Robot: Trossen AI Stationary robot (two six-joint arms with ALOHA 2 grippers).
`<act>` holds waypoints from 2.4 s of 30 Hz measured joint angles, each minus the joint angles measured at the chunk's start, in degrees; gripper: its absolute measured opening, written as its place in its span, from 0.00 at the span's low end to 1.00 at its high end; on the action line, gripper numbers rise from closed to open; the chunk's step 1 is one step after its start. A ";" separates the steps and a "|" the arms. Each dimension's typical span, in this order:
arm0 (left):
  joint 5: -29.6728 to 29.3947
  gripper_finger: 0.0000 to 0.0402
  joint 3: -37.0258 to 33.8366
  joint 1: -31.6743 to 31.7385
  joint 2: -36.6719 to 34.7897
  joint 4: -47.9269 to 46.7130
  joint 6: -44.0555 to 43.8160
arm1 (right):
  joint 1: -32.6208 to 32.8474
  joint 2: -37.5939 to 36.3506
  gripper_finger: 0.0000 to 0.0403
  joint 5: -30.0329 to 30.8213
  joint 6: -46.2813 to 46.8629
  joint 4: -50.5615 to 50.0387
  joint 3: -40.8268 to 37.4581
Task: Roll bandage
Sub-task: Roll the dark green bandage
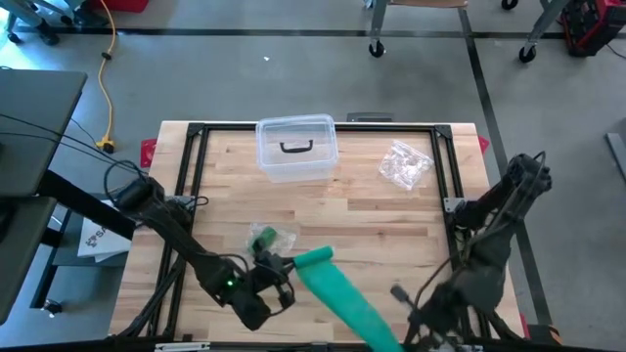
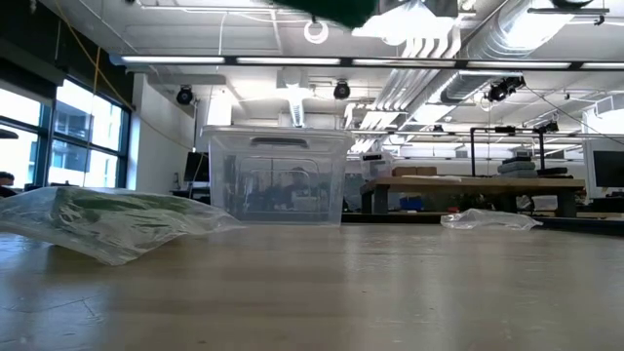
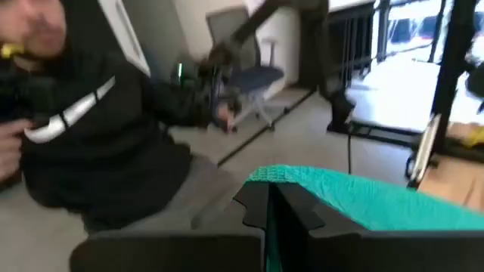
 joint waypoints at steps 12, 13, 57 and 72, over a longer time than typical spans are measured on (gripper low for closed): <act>-2.96 0.01 0.02 -2.80 -5.12 14.37 15.90 | 0.35 5.34 0.00 6.38 5.07 -4.40 0.00; -3.53 0.01 0.02 -3.21 -5.12 15.11 15.92 | 0.56 5.10 0.00 7.37 5.14 -5.58 0.00; -16.55 0.01 0.07 -5.35 -8.84 37.85 51.34 | 8.02 5.44 0.00 25.62 13.13 17.15 -15.75; 4.93 0.01 0.11 1.25 -3.38 10.33 15.36 | 9.38 5.44 0.00 36.53 -18.83 1.62 15.69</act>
